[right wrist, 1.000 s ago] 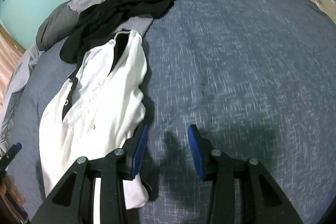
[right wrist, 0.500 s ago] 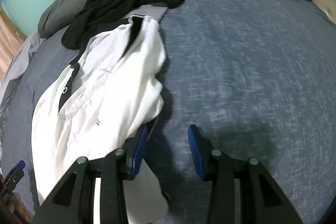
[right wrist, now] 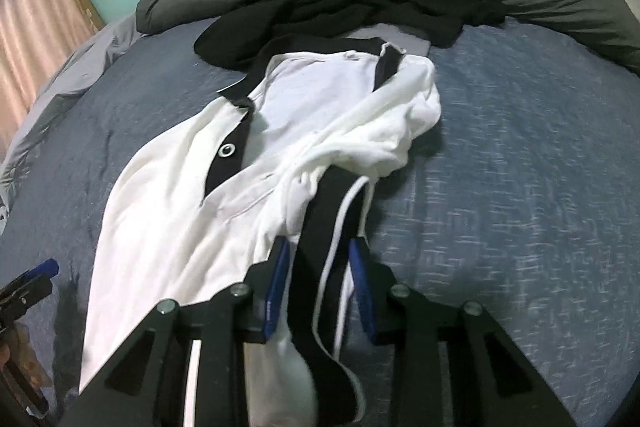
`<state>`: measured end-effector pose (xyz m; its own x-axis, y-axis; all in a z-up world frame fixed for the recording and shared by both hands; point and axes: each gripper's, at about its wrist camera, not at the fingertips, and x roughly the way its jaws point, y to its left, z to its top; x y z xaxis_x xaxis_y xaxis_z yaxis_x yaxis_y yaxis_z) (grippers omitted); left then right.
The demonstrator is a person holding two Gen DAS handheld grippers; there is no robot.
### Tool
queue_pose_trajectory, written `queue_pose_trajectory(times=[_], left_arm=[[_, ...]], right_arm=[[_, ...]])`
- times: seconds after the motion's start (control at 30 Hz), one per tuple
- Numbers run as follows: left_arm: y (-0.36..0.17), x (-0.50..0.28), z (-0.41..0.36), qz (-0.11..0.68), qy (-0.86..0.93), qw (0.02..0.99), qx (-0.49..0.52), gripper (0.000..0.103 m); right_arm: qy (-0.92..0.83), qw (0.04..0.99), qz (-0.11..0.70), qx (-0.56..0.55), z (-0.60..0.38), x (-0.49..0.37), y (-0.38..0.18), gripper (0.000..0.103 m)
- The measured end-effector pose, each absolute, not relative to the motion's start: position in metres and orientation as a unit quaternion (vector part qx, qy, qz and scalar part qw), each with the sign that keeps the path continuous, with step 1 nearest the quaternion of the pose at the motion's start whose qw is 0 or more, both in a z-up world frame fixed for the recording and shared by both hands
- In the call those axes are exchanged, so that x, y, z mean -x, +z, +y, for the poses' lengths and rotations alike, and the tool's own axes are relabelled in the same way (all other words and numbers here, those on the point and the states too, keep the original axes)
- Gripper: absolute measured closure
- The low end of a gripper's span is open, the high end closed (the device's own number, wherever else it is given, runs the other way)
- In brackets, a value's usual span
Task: Fold clothes
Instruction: 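Move the right gripper to the white polo's black-trimmed edge and grasp it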
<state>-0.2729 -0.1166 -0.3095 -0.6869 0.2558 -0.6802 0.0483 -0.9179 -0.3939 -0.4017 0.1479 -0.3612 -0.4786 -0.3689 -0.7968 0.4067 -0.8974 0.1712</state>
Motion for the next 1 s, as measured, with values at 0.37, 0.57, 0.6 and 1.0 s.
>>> queue_pose_trajectory(times=[0.37,0.57,0.6,1.0], left_arm=[[-0.309,0.274,-0.111,-0.202,0.897,0.07,0.387,0.039],[-0.31,0.274,-0.111,-0.203,0.896,0.071,0.387,0.039],[-0.31,0.274,-0.11,-0.203,0.896,0.071,0.387,0.039],[-0.313,0.274,-0.111,-0.207,0.894,0.07,0.391,0.039]], right_arm=[[-0.861,0.219,-0.05,-0.457,0.173,0.403,-0.364,0.069],[-0.864,0.214,-0.026,-0.455,0.167,0.417,-0.363,0.064],[-0.864,0.213,-0.02,-0.455,0.164,0.42,-0.363,0.064],[-0.866,0.218,0.035,-0.448,0.144,0.418,-0.362,0.096]])
